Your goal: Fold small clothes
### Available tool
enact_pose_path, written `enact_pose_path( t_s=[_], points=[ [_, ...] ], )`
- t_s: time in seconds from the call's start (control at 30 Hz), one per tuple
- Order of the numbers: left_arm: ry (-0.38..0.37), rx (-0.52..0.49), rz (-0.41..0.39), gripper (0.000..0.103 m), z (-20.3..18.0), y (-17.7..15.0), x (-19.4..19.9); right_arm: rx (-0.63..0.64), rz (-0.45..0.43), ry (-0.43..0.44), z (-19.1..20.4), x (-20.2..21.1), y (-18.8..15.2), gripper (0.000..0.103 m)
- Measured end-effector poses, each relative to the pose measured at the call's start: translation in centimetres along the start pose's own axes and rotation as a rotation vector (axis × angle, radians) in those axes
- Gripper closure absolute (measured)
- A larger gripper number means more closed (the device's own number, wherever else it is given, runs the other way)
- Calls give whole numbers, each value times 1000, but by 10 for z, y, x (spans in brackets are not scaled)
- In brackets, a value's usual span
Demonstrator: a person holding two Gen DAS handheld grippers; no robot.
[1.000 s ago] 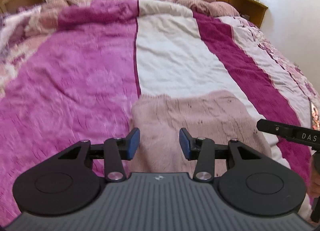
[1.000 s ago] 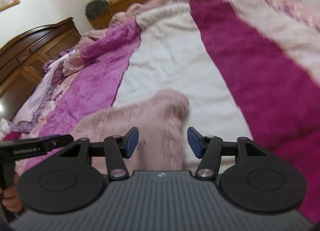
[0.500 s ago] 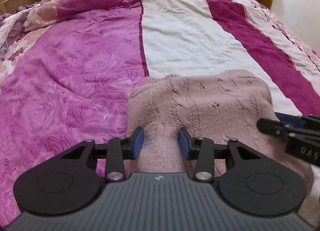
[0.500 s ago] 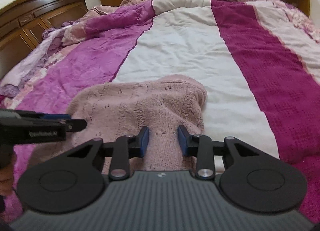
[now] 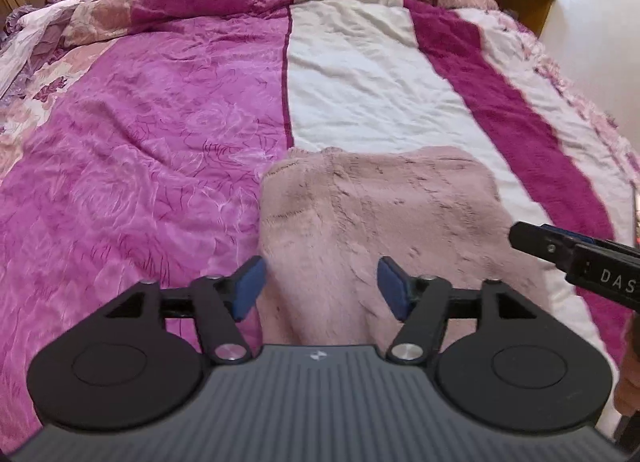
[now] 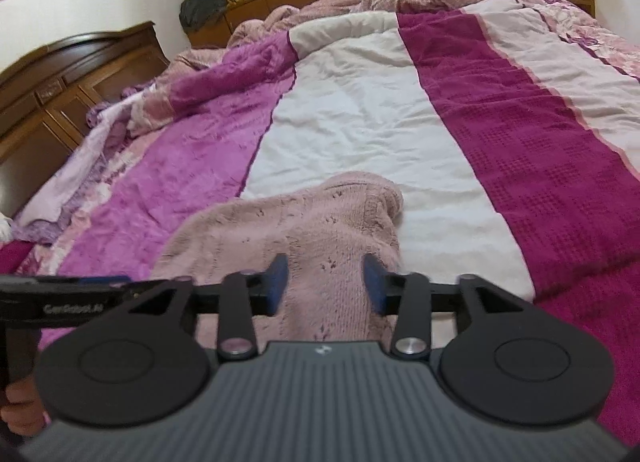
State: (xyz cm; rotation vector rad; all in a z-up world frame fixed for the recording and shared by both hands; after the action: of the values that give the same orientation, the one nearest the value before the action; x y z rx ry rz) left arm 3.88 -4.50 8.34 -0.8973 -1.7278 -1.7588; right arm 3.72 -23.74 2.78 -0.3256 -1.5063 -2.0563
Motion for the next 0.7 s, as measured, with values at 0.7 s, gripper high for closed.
enact_pose_path(
  t_s=[0.7],
  points=[
    [88, 36, 52, 14, -13, -89, 48, 102, 89, -24, 19, 57, -66, 34]
  ],
)
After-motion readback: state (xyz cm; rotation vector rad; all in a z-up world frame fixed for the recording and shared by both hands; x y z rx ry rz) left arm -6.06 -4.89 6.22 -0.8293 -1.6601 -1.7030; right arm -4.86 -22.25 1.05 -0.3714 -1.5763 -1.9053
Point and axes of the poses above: each gripper's, at about its wrist camera, not at the fingertips, and x roughly against the way its jaws point, z to its left, y to its top, the point moved 3 cm from there along -x, roughly the way its jaws point, and after that the axes turned 5 degrees about y, right-handed, at the moved point
